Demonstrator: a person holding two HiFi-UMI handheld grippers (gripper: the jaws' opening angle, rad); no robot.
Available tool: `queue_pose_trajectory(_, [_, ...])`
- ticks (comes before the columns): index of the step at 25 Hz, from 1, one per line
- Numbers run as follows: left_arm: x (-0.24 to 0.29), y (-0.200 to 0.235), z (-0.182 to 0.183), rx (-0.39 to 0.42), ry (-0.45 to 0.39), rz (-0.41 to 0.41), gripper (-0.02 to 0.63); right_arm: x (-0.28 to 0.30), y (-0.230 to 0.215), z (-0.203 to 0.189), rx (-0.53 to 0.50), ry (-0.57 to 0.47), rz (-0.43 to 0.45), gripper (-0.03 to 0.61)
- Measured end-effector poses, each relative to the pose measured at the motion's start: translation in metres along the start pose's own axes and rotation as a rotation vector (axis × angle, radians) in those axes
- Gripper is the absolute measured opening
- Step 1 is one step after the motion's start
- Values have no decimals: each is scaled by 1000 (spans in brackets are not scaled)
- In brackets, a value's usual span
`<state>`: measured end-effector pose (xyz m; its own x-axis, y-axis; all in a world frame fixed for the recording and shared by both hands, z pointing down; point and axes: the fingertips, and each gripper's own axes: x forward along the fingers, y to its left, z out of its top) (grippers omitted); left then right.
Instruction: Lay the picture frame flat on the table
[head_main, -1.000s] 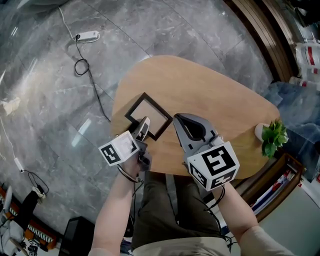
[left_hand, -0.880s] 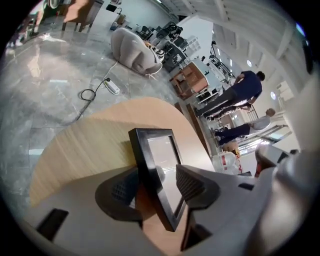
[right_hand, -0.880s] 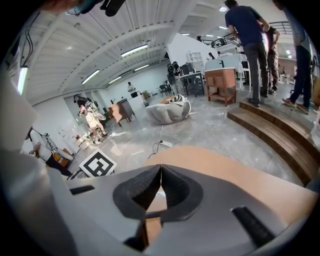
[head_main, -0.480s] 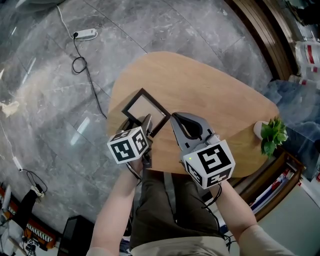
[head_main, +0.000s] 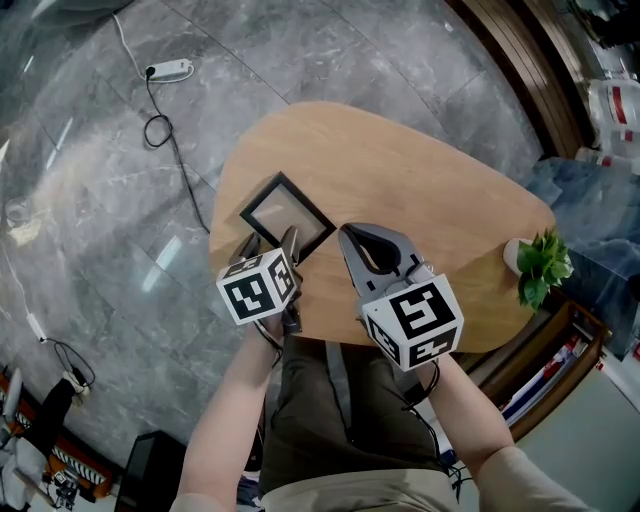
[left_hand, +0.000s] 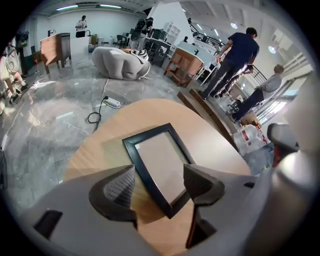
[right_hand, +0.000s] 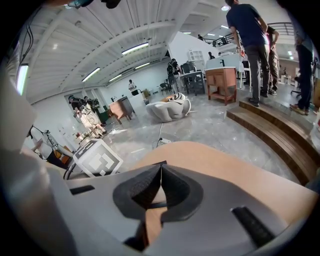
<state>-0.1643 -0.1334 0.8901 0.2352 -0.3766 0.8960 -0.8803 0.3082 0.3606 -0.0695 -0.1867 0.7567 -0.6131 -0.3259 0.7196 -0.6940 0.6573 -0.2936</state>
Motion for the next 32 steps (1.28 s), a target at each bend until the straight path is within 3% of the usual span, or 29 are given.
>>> queue_pose_trajectory(4, [-19, -10, 7, 29, -7, -32, 293, -11, -1, 12, -5, -14, -7, -3])
queue_pose_trajectory(7, [-41, -14, 19, 50, -43, -30, 206, -24, 2, 27, -15, -32, -14, -3])
queue_pose_trajectory(12, [-92, -29, 48, 54, -128, -47, 134, -53, 11, 56, -33, -67, -26, -3])
queue_pose_trajectory(17, [-155, -64, 84, 161, -235, -71, 58, -96, 22, 96, -41, -122, -45, -3])
queue_pose_trajectory(27, [-301, -141, 153, 347, -447, -135, 21, -207, 51, 191, -29, -291, -65, -3])
queue_pose_trajectory(32, [-374, -180, 167, 445, -530, -171, 20, -269, 71, 223, -29, -383, -73, -3])
